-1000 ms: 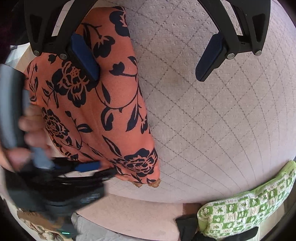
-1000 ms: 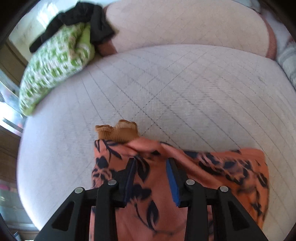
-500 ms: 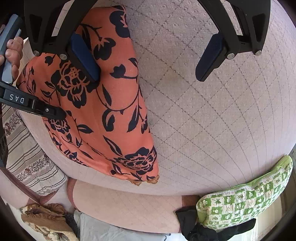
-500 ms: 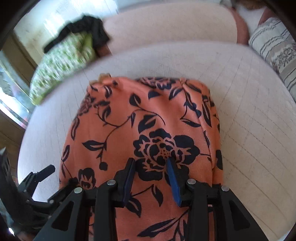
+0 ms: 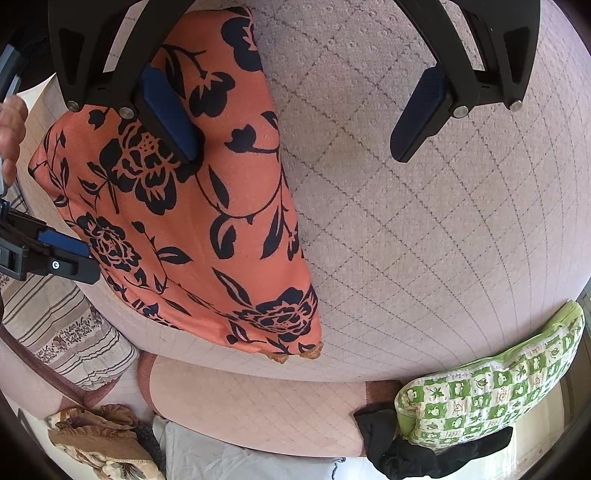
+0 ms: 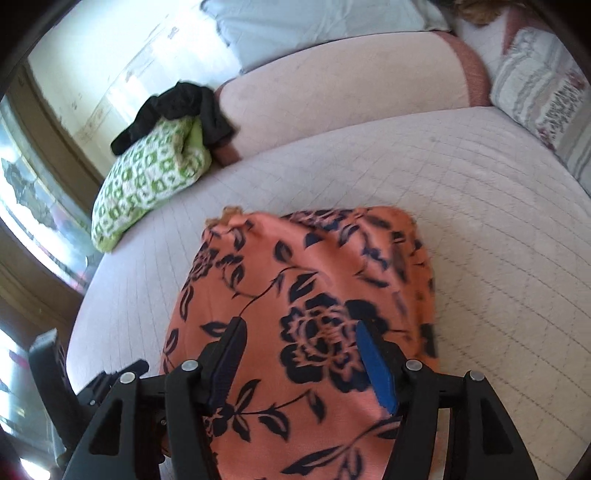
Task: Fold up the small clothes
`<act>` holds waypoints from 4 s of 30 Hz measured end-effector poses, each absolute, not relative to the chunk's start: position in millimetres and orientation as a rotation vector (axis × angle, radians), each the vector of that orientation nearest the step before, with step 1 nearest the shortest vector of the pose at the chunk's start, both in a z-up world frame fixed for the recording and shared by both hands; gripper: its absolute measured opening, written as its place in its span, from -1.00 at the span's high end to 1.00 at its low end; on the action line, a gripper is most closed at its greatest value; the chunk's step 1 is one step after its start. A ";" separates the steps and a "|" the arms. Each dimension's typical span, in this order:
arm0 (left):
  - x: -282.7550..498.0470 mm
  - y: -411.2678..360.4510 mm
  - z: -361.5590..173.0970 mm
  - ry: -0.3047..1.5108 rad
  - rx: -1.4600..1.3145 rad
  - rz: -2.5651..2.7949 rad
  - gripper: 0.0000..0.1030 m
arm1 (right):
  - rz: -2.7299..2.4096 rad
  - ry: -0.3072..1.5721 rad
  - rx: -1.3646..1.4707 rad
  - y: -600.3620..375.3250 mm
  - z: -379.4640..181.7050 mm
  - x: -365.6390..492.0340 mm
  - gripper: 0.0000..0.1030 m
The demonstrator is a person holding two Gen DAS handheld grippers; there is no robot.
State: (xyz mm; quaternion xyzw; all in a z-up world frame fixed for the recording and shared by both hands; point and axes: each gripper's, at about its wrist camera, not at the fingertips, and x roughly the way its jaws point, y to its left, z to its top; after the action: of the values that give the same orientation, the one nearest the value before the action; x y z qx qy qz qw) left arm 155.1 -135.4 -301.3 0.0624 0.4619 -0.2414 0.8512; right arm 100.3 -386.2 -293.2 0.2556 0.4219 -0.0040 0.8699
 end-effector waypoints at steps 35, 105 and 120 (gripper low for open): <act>158.8 -140.1 -305.7 0.989 0.108 -0.514 -1.00 | -0.079 0.972 0.679 -431.8 -324.0 91.0 -0.27; 196.8 -164.0 -285.4 1.213 -0.010 -0.832 -1.00 | 0.049 0.959 0.867 -455.0 -335.7 78.5 -0.30; 220.3 -165.1 -315.0 1.273 -0.097 -0.945 -0.99 | 0.336 1.071 1.064 -442.8 -373.2 103.7 -0.53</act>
State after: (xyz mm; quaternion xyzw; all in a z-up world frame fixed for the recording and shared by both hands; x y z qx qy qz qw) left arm 220.3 -165.1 -315.0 -0.0438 0.5718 -0.4245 0.7007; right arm 103.7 -442.8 -373.2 0.4805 0.4836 0.1515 0.7157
